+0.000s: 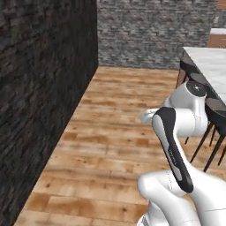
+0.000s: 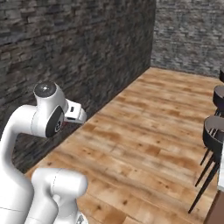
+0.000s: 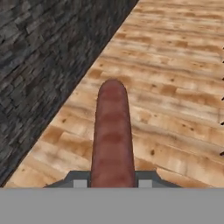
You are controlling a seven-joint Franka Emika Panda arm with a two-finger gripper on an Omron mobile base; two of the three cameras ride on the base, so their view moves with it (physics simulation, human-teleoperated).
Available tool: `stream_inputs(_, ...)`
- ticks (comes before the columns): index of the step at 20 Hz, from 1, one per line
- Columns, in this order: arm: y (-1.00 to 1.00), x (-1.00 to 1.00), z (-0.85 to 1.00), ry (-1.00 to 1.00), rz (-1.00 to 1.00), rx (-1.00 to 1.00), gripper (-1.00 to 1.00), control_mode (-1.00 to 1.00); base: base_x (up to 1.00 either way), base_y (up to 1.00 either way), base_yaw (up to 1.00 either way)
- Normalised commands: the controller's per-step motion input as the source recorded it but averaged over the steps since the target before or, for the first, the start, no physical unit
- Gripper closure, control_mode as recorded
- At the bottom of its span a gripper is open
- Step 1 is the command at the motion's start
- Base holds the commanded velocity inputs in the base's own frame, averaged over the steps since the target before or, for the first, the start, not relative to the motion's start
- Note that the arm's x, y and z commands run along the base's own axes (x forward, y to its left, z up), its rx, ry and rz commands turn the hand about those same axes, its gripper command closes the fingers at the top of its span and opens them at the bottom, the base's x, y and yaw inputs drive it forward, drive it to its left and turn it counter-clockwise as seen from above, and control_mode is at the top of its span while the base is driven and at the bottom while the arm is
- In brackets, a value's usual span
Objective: Retrieve the sausage and cheese from the fridge and place them on the cutting board on the counter.
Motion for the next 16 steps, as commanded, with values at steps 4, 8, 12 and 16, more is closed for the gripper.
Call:
stream_inputs(4,0.00,0.00,0.00,0.00,0.00,0.00,1.00,1.00,1.00,0.94,-0.53)
stream_inputs(8,0.00,0.00,0.00,0.00,0.00,0.00,1.00,1.00,1.00,0.85,-0.44)
stream_inputs(12,0.00,0.00,0.00,0.00,0.00,0.00,1.00,1.00,1.00,0.78,-0.44)
stream_inputs(16,0.00,0.00,0.00,0.00,0.00,0.00,1.00,1.00,1.00,0.77,-0.46)
